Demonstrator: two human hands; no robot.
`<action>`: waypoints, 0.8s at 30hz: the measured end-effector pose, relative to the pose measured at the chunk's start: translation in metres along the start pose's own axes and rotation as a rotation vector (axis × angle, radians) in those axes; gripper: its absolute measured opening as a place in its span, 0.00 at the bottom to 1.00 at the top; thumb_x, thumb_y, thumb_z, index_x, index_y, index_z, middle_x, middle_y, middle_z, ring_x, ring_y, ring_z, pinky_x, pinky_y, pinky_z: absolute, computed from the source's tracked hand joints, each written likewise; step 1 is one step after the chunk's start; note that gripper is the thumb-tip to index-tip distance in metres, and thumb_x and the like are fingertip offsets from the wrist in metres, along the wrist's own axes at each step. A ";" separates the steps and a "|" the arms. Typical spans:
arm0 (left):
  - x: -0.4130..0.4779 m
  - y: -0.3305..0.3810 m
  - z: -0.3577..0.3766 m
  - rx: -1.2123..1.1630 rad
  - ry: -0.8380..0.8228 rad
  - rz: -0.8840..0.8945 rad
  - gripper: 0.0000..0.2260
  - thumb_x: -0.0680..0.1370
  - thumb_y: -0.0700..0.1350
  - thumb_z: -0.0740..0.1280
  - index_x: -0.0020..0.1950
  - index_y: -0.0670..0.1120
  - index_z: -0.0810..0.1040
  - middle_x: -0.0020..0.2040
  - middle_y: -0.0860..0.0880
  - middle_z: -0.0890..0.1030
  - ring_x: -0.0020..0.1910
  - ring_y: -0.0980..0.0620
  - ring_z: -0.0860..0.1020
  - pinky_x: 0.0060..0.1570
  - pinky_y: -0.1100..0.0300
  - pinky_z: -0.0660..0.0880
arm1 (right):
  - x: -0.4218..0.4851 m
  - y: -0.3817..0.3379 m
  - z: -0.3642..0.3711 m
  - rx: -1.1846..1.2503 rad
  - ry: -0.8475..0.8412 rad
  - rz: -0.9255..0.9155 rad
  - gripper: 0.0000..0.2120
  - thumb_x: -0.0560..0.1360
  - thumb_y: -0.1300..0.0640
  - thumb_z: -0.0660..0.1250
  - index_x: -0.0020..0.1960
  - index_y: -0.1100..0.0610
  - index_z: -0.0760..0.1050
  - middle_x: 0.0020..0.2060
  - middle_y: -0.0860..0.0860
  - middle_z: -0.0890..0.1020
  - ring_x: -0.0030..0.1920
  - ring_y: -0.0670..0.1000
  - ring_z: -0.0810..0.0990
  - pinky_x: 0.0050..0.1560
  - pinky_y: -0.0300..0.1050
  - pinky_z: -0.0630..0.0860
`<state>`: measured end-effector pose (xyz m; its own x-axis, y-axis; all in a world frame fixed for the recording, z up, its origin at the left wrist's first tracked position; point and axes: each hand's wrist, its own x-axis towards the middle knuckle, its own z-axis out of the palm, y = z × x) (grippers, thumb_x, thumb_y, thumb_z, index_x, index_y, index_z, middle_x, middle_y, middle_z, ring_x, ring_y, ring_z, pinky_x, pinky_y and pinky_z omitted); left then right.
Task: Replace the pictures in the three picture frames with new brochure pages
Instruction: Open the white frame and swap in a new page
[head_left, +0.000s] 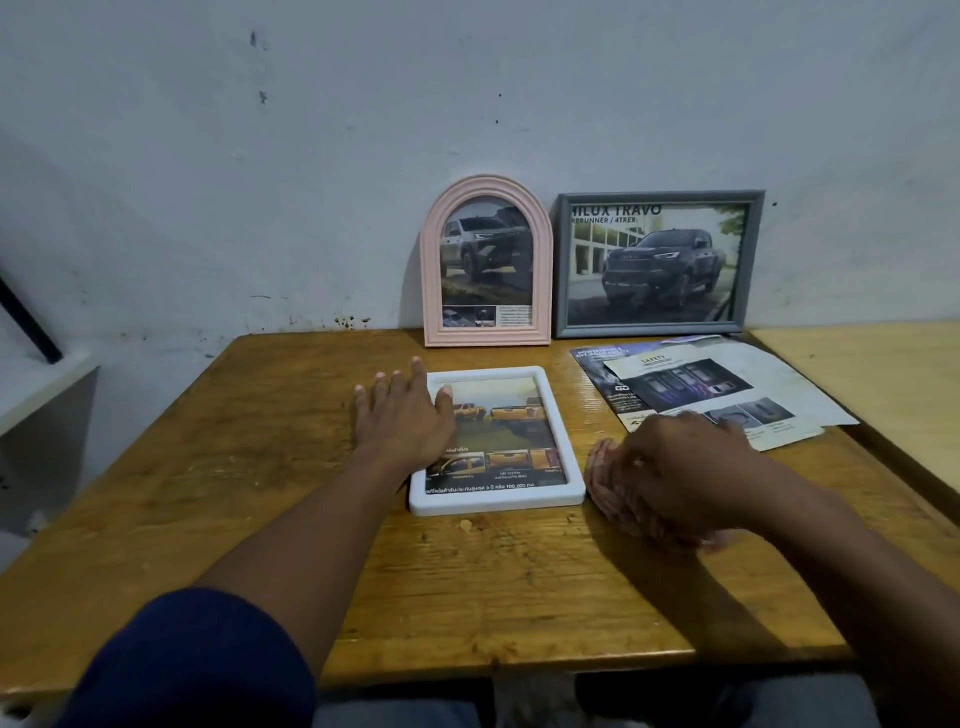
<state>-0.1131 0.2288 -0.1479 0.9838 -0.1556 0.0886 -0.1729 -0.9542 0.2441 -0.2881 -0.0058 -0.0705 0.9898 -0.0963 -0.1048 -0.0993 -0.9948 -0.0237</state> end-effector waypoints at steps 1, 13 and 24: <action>0.000 0.000 -0.002 -0.039 0.037 -0.004 0.32 0.83 0.63 0.44 0.83 0.48 0.48 0.81 0.43 0.58 0.81 0.40 0.54 0.77 0.41 0.45 | 0.004 -0.002 -0.005 0.063 0.040 0.027 0.15 0.77 0.49 0.63 0.62 0.43 0.77 0.62 0.47 0.77 0.66 0.54 0.72 0.66 0.59 0.66; -0.027 -0.001 -0.036 -0.133 -0.136 -0.153 0.15 0.75 0.56 0.69 0.55 0.47 0.79 0.49 0.49 0.80 0.45 0.49 0.79 0.38 0.57 0.77 | 0.077 -0.071 0.001 0.552 0.002 0.153 0.17 0.77 0.53 0.66 0.63 0.60 0.72 0.50 0.54 0.77 0.50 0.53 0.78 0.44 0.44 0.76; -0.009 -0.025 -0.078 -0.646 0.122 -0.088 0.09 0.81 0.47 0.66 0.60 0.46 0.79 0.49 0.49 0.82 0.43 0.52 0.81 0.36 0.57 0.78 | 0.091 -0.099 -0.030 0.894 0.417 -0.126 0.26 0.75 0.56 0.69 0.71 0.54 0.66 0.59 0.51 0.76 0.56 0.51 0.77 0.56 0.51 0.79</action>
<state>-0.1216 0.2740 -0.0791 0.9898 -0.0178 0.1414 -0.1227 -0.6114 0.7818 -0.1847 0.0832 -0.0476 0.9381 -0.1662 0.3039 0.1386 -0.6239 -0.7691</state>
